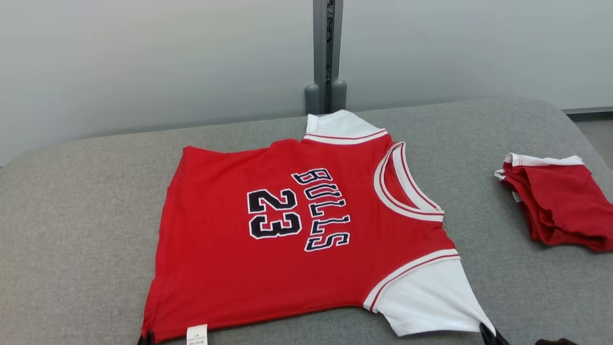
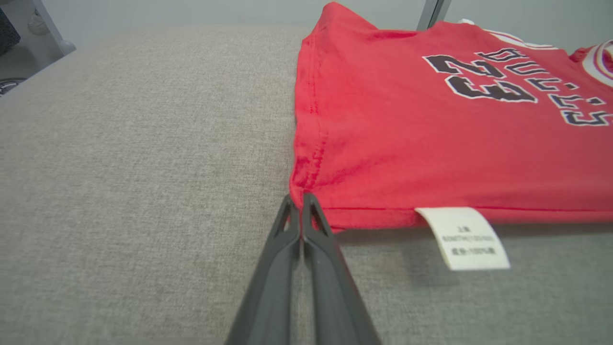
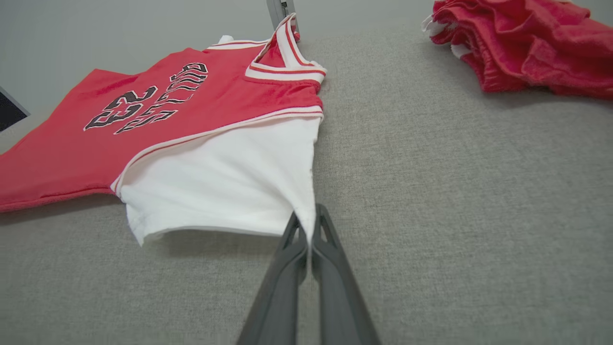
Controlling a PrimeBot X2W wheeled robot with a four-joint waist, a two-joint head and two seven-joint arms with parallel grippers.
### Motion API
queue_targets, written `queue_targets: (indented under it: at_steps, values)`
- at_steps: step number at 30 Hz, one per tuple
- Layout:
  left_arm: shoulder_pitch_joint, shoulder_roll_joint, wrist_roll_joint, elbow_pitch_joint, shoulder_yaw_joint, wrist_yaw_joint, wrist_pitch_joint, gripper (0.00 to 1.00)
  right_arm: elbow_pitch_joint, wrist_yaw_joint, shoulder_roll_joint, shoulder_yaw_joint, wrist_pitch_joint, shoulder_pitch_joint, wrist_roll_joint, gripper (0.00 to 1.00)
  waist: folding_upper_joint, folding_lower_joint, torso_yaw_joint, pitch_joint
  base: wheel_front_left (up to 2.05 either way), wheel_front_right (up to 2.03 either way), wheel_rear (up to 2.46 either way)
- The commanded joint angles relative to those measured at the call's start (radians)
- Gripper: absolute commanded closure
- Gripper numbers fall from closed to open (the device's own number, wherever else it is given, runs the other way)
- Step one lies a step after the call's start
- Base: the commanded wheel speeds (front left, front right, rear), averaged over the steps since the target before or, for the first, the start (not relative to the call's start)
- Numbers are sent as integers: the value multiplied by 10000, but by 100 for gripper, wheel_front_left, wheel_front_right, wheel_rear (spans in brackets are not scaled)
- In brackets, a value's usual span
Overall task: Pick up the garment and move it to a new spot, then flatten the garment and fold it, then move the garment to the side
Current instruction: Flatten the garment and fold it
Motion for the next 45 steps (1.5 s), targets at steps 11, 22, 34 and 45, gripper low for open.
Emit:
queue_targets:
  at_steps: [11, 22, 34, 45]
  values:
    - [760, 82, -177, -279, 160, 258, -9, 100, -386, -6, -358, -217, -47, 935, 102, 100, -1, 0, -220, -304, 0, 0, 0]
    - [-247, 67, 68, -1963, -247, 55, -8, 100, -996, -5, -45, -449, -47, -693, -61, 100, -1, 0, 101, 298, 0, 0, 0]
    - [-2196, 63, 81, -1540, -521, 261, -8, 100, -593, -5, -201, -622, -47, -3358, -444, 100, -1, 0, 521, 1576, 0, 0, 0]
    - [-3742, 66, 167, -589, -953, 180, -8, 100, 292, -5, -250, -631, -46, -4748, -742, 100, -1, 0, 860, 2558, 0, 0, 0]
